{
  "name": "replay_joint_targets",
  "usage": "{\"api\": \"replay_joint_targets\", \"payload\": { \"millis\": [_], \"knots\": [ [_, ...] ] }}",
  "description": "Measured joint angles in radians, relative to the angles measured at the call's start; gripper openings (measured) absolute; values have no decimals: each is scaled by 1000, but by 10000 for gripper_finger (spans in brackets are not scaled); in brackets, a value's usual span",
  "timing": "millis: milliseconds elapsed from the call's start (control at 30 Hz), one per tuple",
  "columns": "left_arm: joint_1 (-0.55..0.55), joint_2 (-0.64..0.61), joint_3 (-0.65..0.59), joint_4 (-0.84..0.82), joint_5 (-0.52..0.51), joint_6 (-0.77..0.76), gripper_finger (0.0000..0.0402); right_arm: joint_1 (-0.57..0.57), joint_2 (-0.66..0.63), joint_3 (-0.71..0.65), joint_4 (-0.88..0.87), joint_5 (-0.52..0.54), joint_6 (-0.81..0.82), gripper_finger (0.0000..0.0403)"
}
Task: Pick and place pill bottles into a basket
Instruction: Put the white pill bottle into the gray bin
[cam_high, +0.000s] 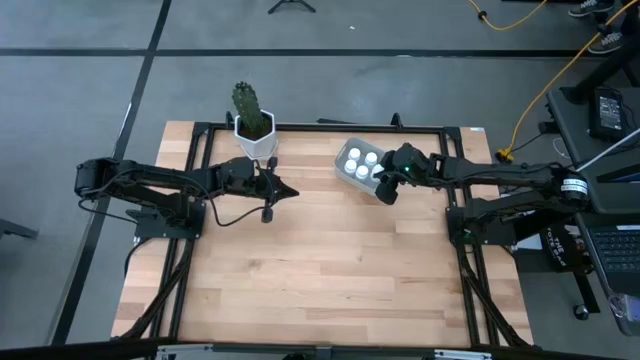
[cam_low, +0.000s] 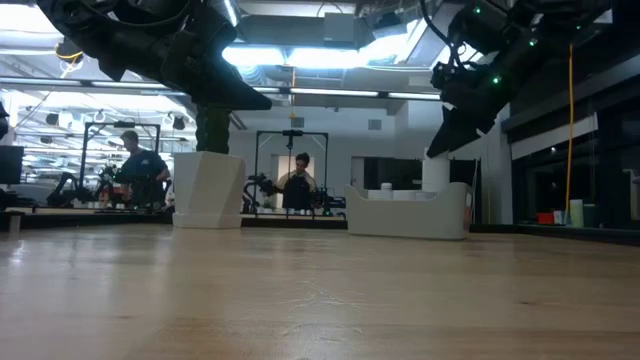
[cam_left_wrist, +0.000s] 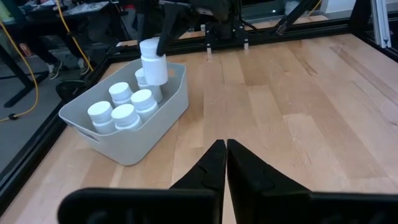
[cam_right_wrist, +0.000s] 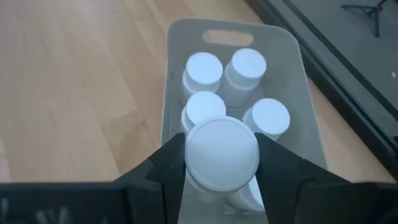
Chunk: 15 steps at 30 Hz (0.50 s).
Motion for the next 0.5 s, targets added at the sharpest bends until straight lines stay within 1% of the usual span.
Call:
{"api": "replay_joint_targets", "payload": {
  "millis": [100, 367, 500],
  "knots": [
    [0, 0, 0, 0, 0, 0, 12, 0, 0, -30, 60, 1, 2, 154],
    [0, 0, 0, 0, 0, 1, 6, 0, 5, -113, 140, -1, 59, 154],
    [0, 0, 0, 0, 0, 0, 2, 0, 26, -128, 184, -1, 60, 154]
  ]
}}
